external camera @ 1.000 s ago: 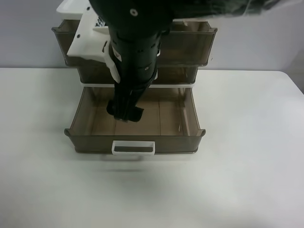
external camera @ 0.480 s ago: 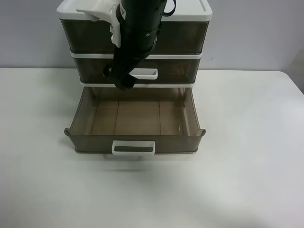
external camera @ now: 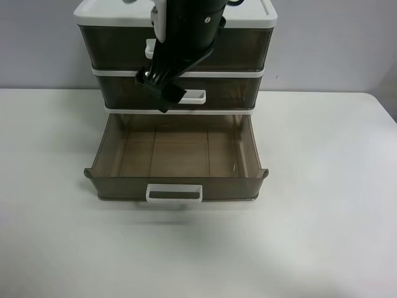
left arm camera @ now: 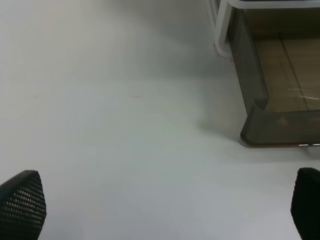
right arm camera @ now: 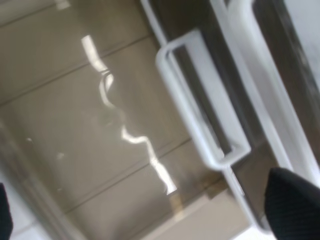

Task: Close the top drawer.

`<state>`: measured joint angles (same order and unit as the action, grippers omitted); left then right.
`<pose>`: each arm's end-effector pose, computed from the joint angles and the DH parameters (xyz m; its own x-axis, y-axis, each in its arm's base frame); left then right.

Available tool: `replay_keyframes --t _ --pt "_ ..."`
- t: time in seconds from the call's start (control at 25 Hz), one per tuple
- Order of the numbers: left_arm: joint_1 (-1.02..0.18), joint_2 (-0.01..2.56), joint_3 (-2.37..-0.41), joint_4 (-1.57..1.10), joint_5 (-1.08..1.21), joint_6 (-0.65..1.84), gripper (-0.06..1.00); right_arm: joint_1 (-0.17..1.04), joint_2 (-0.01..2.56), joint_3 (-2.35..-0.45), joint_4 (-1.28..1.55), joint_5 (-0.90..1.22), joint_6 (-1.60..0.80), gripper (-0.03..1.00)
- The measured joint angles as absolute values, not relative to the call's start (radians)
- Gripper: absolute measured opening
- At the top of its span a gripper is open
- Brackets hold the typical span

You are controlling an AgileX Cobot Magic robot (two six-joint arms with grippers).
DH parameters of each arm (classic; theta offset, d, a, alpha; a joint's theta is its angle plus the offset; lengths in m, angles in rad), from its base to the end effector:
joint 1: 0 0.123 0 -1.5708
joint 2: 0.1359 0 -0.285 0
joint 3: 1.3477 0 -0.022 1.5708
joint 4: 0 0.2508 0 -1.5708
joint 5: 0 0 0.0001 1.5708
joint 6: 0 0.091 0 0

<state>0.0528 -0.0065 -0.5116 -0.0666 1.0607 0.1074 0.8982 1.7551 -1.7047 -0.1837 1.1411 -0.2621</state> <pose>-0.0070 -0.0057 0.2806 -0.4372 0.0516 -0.8979 0.0322 0.9986 0.0418 0.2488 0.2881 0.3448 -0.2819 -0.8808 -0.3803 -0.8675 0.4033 -0.2910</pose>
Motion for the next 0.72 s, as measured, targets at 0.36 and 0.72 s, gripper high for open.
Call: replay_keyframes --t 0.36,0.72 --pt "0.053 -0.007 -0.512 -0.067 1.061 0.107 0.99 0.913 1.451 -1.609 -0.100 1.211 -0.198 0.99" --pt "0.053 -0.007 -0.512 -0.067 1.061 0.107 0.99 0.913 1.072 -1.285 -0.126 1.214 -0.159 0.99"
